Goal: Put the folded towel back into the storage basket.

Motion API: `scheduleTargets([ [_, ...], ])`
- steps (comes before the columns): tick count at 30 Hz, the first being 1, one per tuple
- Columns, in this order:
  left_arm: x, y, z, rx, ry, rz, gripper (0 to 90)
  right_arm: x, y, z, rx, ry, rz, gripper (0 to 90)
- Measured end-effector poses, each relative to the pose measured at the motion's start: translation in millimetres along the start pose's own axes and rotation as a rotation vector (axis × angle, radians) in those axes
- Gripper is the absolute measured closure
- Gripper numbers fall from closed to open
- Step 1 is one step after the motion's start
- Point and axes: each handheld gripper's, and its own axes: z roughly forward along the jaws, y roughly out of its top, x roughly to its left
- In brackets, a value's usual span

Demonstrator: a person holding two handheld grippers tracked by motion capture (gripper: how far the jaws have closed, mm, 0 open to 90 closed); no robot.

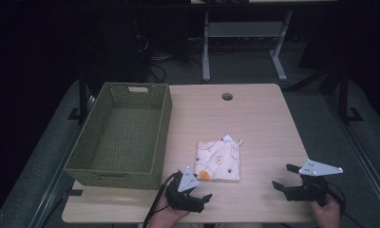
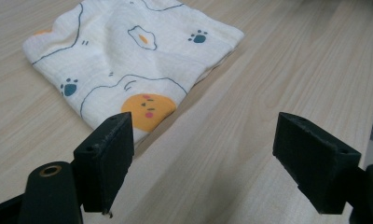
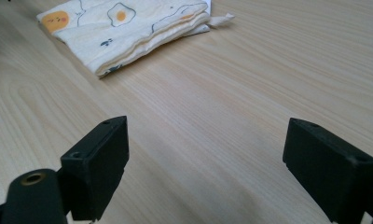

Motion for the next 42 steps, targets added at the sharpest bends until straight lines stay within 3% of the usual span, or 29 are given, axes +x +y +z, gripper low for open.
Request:
scheduleTargets([
  [9, -3.3, 3.9, -2.4, -0.005, -0.007, 0.02, 20.8, 2.5, -0.4, -3.8, -0.016, -0.002, 0.01, 13.7],
  [17, 3.7, 22.5, -0.1, -0.02, -0.002, 0.049, 20.9, 5.2, 0.6, -0.1, -0.003, -0.004, 0.004, 13.7],
  [22, 15.5, 43.1, 11.5, 0.011, 0.005, 0.066, 21.3, 3.9, -0.1, -1.0, -0.008, -0.001, 0.011, 13.7],
  [30, 20.9, 70.1, 38.6, 0.083, 0.005, 0.114, 21.3, 4.5, -0.1, -1.1, -0.008, 0.0, 0.01, 13.7],
  [33, 24.6, 74.4, 46.4, 0.106, 0.001, 0.112, 22.8, 4.1, -0.3, -0.9, -0.008, 0.003, 0.01, 13.7],
  [36, 33.6, 81.3, 61.2, 0.152, -0.029, 0.083, 25.5, 3.2, -0.5, -1.3, -0.012, 0.005, 0.01, 13.7],
  [42, 44.8, 89.1, 78.0, 0.189, -0.02, 0.059, 30.3, 2.9, -0.5, -1.4, -0.015, 0.006, 0.01, 13.7],
])
